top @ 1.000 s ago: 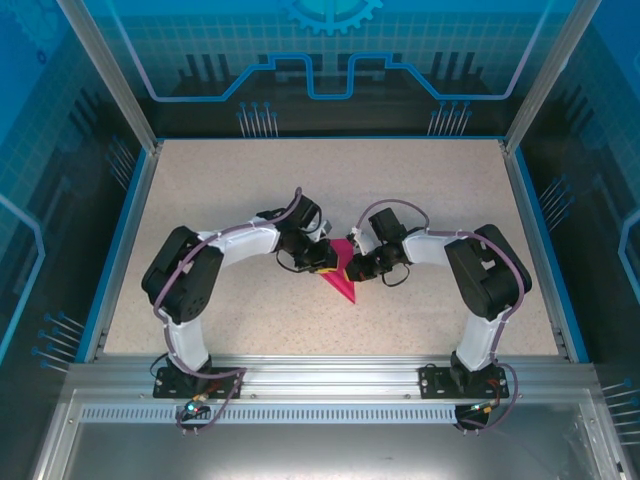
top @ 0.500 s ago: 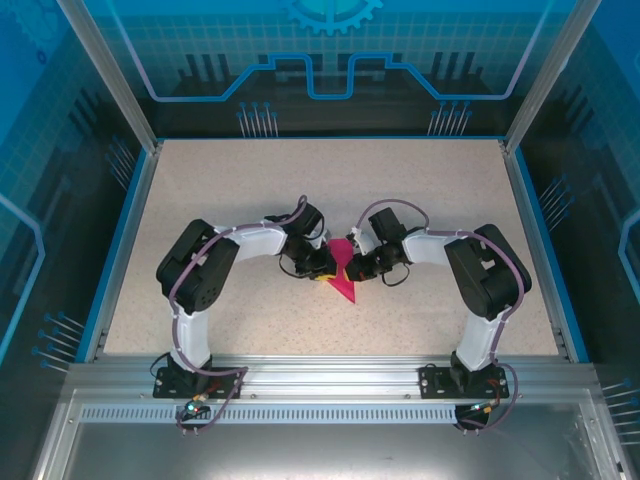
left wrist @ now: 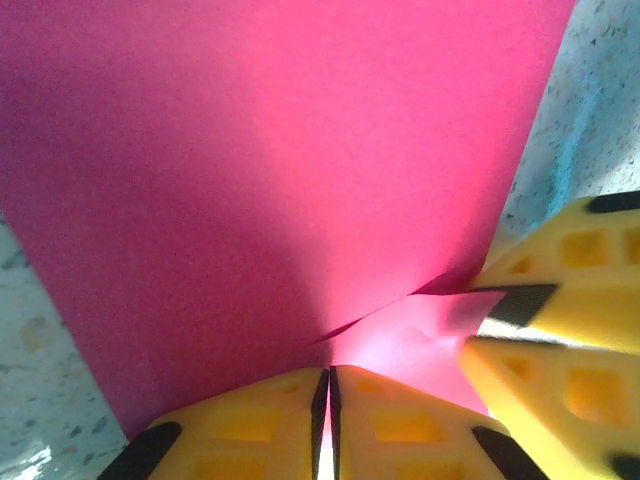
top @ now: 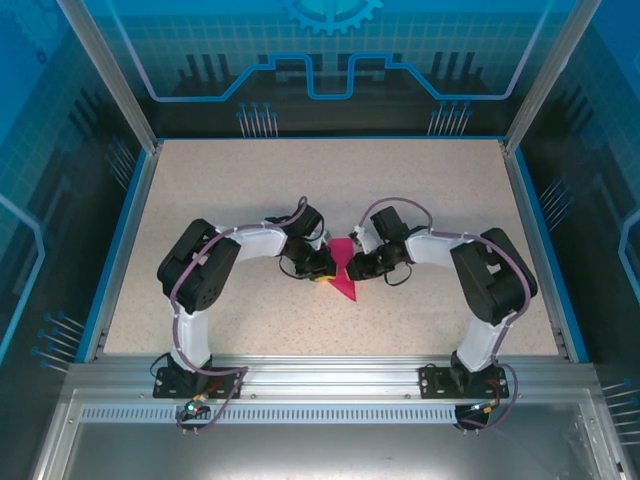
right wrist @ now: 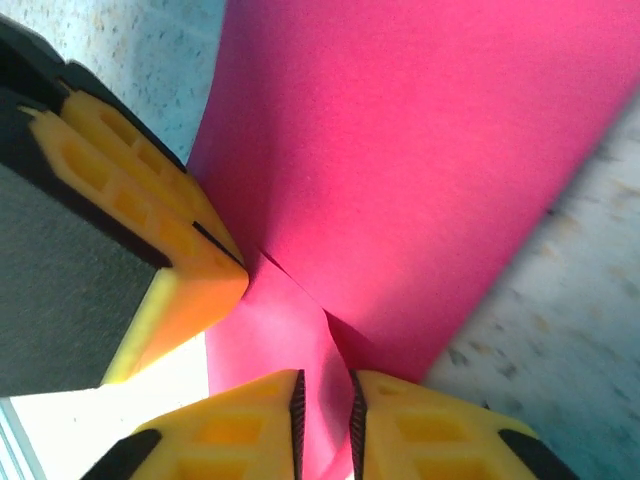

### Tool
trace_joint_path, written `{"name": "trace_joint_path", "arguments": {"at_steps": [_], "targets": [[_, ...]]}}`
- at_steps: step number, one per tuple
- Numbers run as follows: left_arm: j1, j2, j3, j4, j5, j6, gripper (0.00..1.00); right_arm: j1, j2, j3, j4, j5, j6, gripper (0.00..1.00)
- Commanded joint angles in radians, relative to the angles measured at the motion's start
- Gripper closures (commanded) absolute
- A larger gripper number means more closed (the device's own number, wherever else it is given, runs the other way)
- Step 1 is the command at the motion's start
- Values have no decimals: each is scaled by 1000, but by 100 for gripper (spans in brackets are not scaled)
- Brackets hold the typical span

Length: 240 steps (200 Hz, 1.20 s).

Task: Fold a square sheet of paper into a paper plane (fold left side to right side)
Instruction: Third fold the triangle at the center of the table.

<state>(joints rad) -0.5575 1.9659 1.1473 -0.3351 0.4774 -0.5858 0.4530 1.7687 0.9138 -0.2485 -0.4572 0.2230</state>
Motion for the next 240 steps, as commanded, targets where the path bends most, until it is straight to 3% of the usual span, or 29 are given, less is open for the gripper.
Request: {"name": "trace_joint_path", "arguments": {"at_steps": [1,38,72,153,240], "targets": [[-5,40,-43,-19,-52,-5,84,-28,-106,-3,-94,51,5,69],[-6,38,-37,-17,-48,-5,84,4,-167,-29,-131,-35,26,67],[-7,36,-34,-19,-49,-3,84,81,-131,-52,-88,-134,84,68],[-7,35,-31,-24,-54,0,85,113,-6,-8,-129,-120,78,69],[-7,39,-19,-45,-72,12,85,107,10,-22,-166,-40,100,70]]}}
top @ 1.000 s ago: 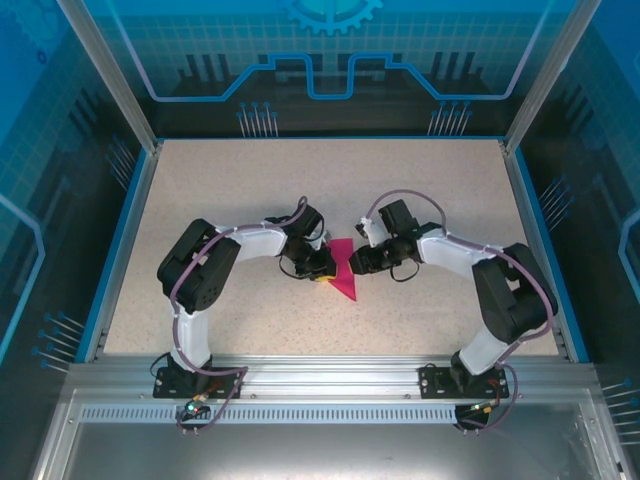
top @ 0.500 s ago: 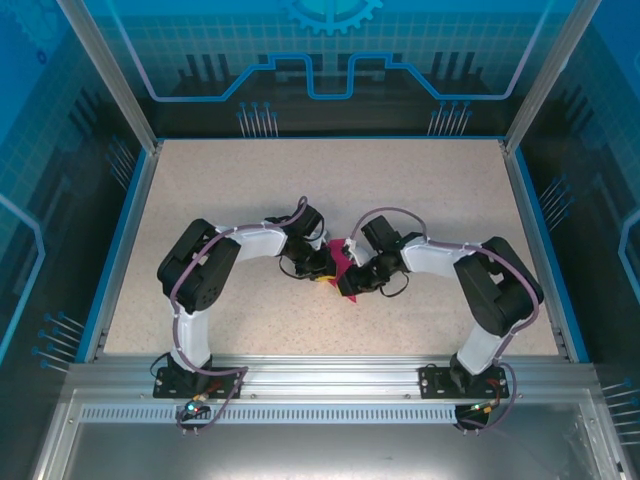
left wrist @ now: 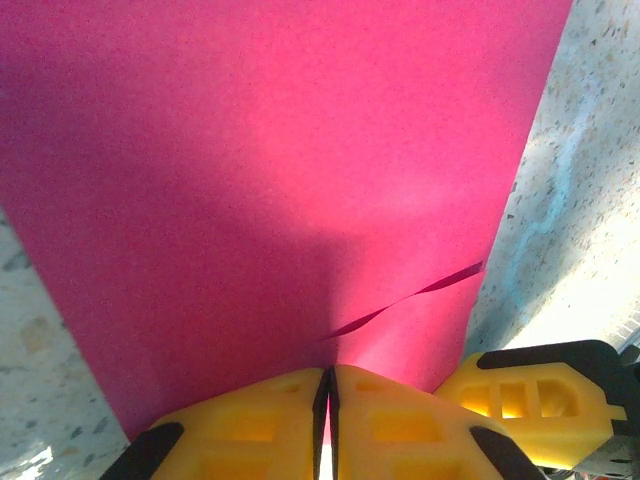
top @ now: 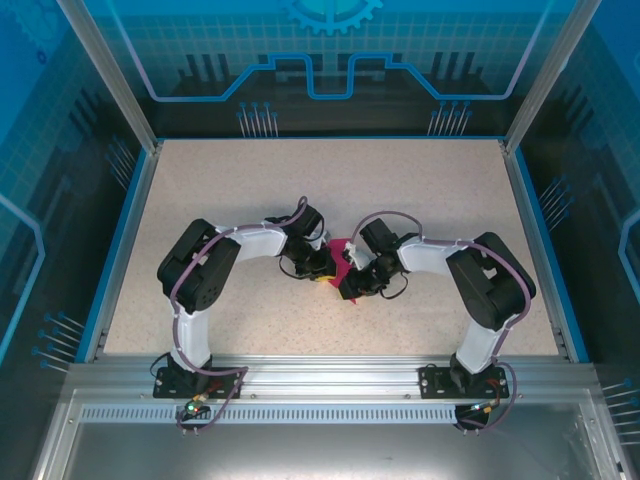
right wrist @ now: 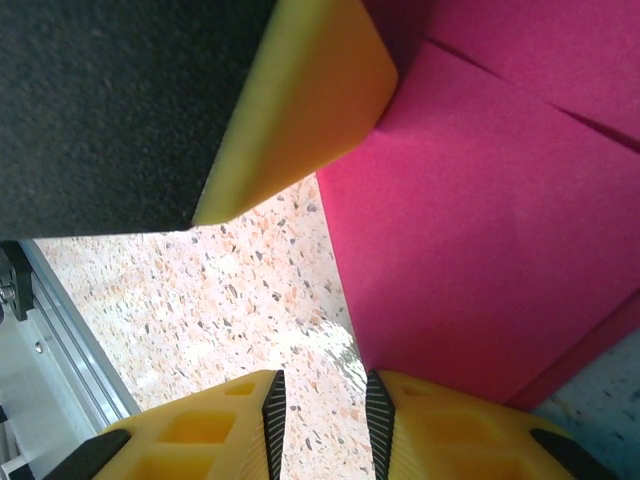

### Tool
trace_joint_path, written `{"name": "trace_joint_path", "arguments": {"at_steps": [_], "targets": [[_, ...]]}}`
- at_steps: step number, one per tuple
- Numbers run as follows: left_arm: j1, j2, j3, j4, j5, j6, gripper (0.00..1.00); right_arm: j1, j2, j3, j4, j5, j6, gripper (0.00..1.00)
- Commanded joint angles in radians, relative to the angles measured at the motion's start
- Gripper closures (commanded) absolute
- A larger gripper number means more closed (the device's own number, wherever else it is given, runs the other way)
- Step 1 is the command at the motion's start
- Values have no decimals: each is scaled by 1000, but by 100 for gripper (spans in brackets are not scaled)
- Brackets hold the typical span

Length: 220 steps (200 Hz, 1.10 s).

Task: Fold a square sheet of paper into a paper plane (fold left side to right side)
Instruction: Third fold the triangle at the center of the table.

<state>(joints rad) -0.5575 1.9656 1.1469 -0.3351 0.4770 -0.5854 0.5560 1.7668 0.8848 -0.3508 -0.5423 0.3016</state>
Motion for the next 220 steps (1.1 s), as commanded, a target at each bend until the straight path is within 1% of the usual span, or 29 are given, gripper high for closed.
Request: {"name": "trace_joint_path", "arguments": {"at_steps": [1,27,48,89,114,147,178,200,220], "targets": [[-7,39,-18,-46,-72,11,85,4,11,7,-65,46,22,70],[-6,41,-16,-46,-78,12,85,-5,9,0,-92,53,31,70],[-5,44,-15,-48,-81,13,85,-10,1,-64,-104,49,52,72],[-4,44,-6,-59,-87,19,86,-10,-61,-179,-109,53,92,76],[-3,44,-4,-58,-87,19,86,-20,-119,-213,-128,59,98,79],[-5,42,-4,-58,-87,18,86,-45,-211,-197,-183,45,85,79],[-5,36,-2,-57,-84,15,86,-41,-278,-137,-174,-17,103,79],[-5,32,-2,-57,-84,16,86,-28,-263,-81,-147,-23,113,79],[-4,30,-1,-57,-84,14,86,-16,-195,-42,-94,-6,138,79]]}}
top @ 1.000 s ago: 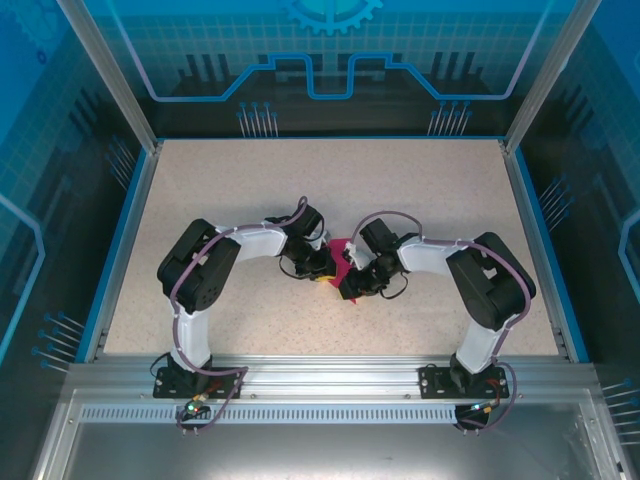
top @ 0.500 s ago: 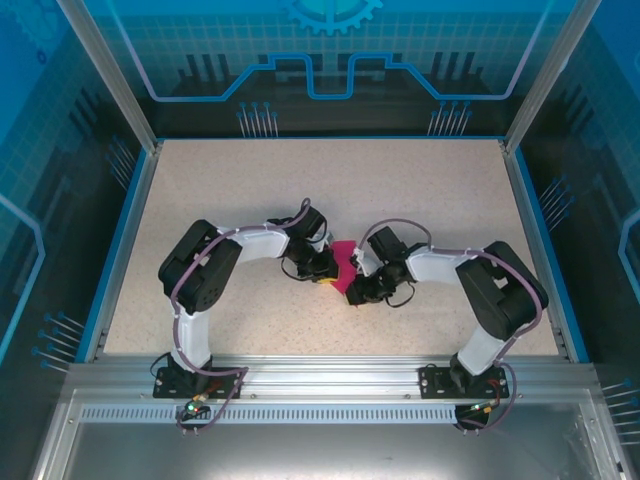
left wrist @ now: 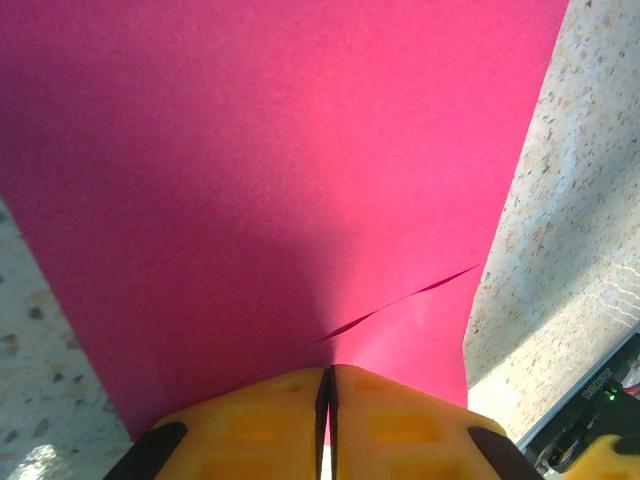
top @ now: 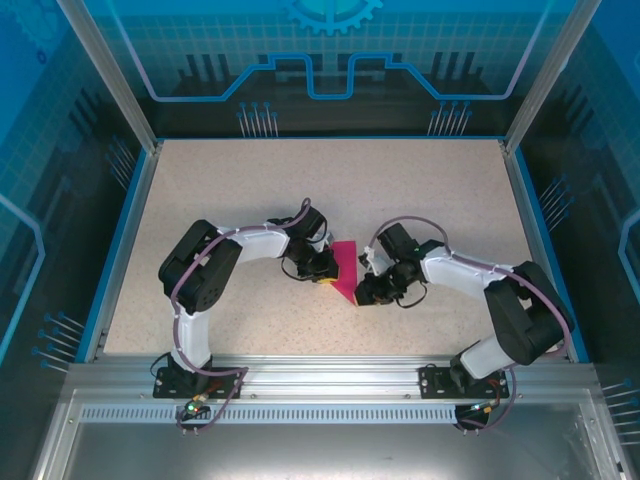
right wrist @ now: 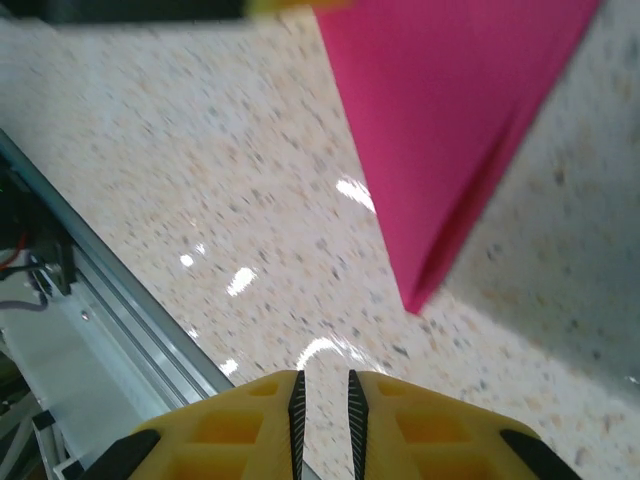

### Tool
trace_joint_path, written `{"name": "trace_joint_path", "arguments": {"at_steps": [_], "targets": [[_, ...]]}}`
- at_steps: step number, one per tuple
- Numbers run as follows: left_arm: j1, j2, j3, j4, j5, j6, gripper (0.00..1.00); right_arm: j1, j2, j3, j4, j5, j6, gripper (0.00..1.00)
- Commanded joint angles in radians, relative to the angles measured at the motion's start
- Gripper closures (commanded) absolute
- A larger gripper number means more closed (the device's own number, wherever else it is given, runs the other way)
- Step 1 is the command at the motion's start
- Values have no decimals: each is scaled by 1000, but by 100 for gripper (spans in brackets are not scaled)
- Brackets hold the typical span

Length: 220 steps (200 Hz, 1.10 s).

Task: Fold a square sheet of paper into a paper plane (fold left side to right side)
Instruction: Third fold the triangle at the center of the table.

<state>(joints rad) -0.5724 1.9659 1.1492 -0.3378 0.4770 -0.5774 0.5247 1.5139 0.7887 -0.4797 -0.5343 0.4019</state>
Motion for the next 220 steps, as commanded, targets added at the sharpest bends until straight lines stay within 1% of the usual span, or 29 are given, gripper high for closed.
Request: {"name": "trace_joint_path", "arguments": {"at_steps": [1,15,29,62,90,111,134,163,173,199,220], "targets": [[10,29,-3,-54,-84,7,86,16,63,56,36,-12,40,79],[10,28,-3,-55,-83,7,86,26,119,78,59,4,55,80],[10,26,-4,-55,-83,7,86,27,172,85,62,37,64,83],[11,13,1,-61,-83,8,86,27,247,67,40,81,61,87],[9,-15,6,-65,-83,7,84,21,257,34,5,158,70,90],[7,-64,-5,-69,-84,-7,80,13,269,18,-6,182,71,92],[-6,-134,-39,-55,-78,-38,79,13,282,14,-8,208,72,93],[-54,-180,-63,-42,-63,-73,82,14,310,21,-5,220,71,95],[-69,-182,-74,-15,-51,-94,83,14,316,23,-2,219,72,95],[-95,-160,-85,11,-50,-132,85,14,321,21,0,223,74,96],[-104,-128,-77,38,-26,-149,87,13,320,22,-1,221,74,96]]}}
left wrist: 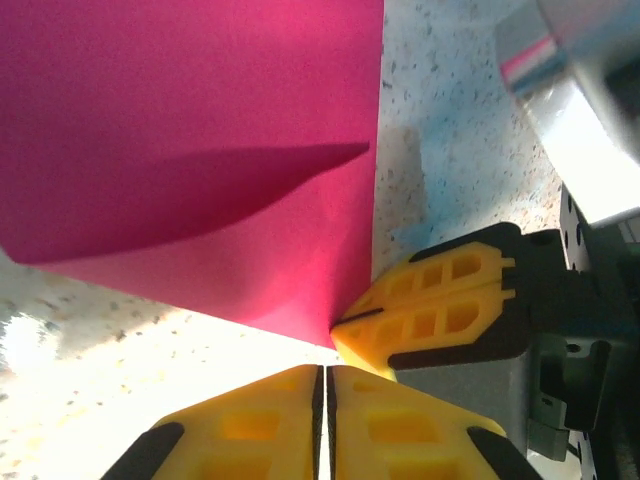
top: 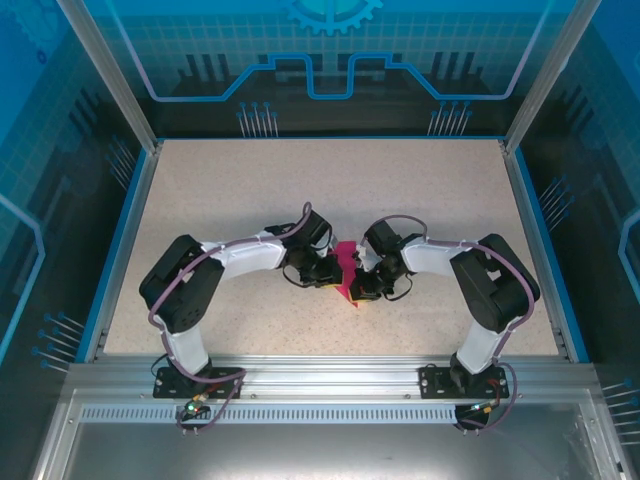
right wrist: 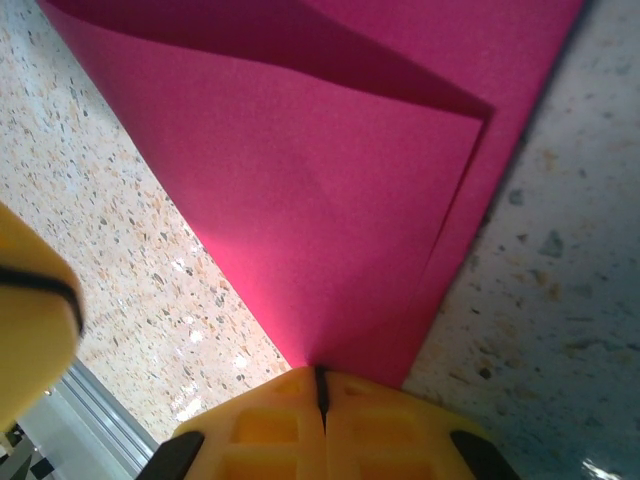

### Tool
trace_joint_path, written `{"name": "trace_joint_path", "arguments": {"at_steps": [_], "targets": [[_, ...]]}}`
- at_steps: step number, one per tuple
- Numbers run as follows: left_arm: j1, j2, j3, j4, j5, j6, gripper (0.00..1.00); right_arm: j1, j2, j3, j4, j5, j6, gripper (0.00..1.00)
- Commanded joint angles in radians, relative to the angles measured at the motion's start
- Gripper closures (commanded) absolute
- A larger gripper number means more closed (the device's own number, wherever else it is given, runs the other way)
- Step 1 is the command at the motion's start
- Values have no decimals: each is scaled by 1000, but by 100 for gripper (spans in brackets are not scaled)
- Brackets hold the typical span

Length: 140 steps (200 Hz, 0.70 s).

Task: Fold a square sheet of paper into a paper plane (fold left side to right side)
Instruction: Third fold the triangle at the center of the table.

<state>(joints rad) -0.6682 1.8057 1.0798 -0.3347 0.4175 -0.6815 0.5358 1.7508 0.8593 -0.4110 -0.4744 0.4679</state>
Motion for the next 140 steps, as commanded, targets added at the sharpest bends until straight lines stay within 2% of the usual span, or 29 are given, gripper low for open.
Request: {"name": "trace_joint_path", "arguments": {"at_steps": [1,98,140], "targets": [[-8,34,-7,36,35,-47,87,2,84,-49,-70,161,8,96],[-29,119,14,93,91,-81,90,3,84,-47,-77,161,2,99],[-27,139,17,68,46,-66,90,3,86,-46,-90,170,-2,99]]}}
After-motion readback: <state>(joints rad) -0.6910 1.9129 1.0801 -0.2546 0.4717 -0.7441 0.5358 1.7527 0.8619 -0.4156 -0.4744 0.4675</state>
